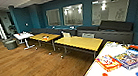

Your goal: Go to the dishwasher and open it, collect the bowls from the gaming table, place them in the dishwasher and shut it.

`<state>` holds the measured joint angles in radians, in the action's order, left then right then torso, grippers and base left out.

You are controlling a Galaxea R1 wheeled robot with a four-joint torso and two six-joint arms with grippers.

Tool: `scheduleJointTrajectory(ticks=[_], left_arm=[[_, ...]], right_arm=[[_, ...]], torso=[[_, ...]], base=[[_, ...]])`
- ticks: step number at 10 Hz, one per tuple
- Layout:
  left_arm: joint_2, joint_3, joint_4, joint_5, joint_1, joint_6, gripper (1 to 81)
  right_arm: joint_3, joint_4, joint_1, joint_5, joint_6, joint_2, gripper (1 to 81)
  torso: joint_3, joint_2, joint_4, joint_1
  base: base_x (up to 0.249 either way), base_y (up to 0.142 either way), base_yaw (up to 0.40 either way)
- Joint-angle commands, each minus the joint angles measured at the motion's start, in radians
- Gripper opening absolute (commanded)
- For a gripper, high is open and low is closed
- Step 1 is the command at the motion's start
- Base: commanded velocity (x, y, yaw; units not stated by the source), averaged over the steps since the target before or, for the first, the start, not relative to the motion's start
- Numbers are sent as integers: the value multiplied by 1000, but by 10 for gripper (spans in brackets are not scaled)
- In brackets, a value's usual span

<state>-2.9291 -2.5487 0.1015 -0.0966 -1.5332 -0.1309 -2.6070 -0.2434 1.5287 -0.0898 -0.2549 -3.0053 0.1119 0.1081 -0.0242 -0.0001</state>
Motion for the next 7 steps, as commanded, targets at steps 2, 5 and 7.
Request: scheduleJointTrajectory(ticks=[2, 5, 7], left_arm=[[4, 4, -3, 55, 50, -3, 811], [5, 5, -5, 55, 51, -3, 811], [7, 4, -3, 55, 51, -3, 811]], right_arm=[[7, -8, -55, 39, 0, -2, 811], [7, -8, -52, 39, 0, -2, 811], [7, -8, -54, 39, 0, -3, 811]], torso=[[0, 0, 0, 0], [0, 0, 0, 0], [0, 0, 0, 0]], base=[[0, 0, -340], [0, 0, -342], [0, 0, -346]])
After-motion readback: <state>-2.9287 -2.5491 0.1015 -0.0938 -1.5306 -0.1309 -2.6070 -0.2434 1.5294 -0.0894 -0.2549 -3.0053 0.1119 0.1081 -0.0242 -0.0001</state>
